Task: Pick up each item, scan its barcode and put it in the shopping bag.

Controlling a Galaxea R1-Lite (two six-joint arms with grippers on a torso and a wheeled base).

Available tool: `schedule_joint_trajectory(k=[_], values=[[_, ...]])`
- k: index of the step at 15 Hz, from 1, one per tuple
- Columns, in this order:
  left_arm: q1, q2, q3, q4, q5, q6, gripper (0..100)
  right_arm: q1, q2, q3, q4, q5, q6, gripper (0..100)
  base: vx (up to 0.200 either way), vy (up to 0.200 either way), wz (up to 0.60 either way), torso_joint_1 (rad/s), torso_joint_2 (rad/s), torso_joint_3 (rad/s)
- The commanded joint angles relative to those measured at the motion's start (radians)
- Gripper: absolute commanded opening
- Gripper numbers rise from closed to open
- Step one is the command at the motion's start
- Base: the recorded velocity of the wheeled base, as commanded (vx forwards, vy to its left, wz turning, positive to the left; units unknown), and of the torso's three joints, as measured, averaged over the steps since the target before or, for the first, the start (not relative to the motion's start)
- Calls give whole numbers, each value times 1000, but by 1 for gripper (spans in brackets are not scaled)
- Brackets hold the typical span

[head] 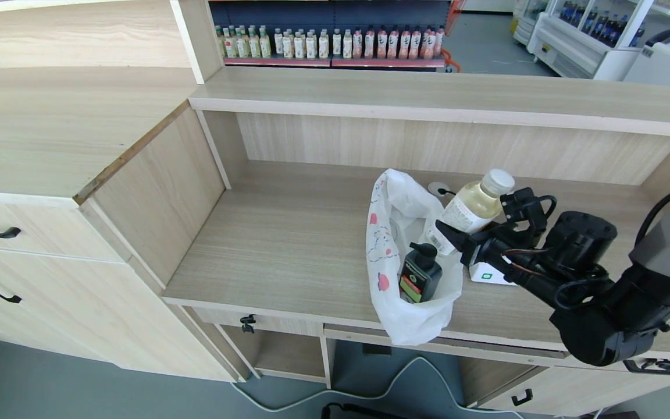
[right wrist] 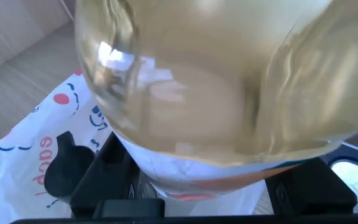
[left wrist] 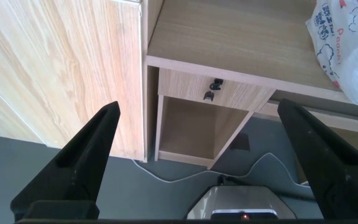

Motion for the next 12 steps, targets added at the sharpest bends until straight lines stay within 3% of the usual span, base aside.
schedule_joint_trajectory(k=[1, 8, 12], values=[[0, 0, 1, 0, -1, 0, 100, 0, 73, -83, 8, 0, -14, 0, 0, 0, 0, 0, 0, 0], [0, 0, 1, 0, 0, 0, 100, 14, 135, -109, 16, 5, -14, 0, 0, 0, 0, 0, 0, 0], [0, 0, 1, 0, 0, 0, 100, 24, 184, -49, -36, 10, -18, 0, 0, 0, 0, 0, 0, 0]])
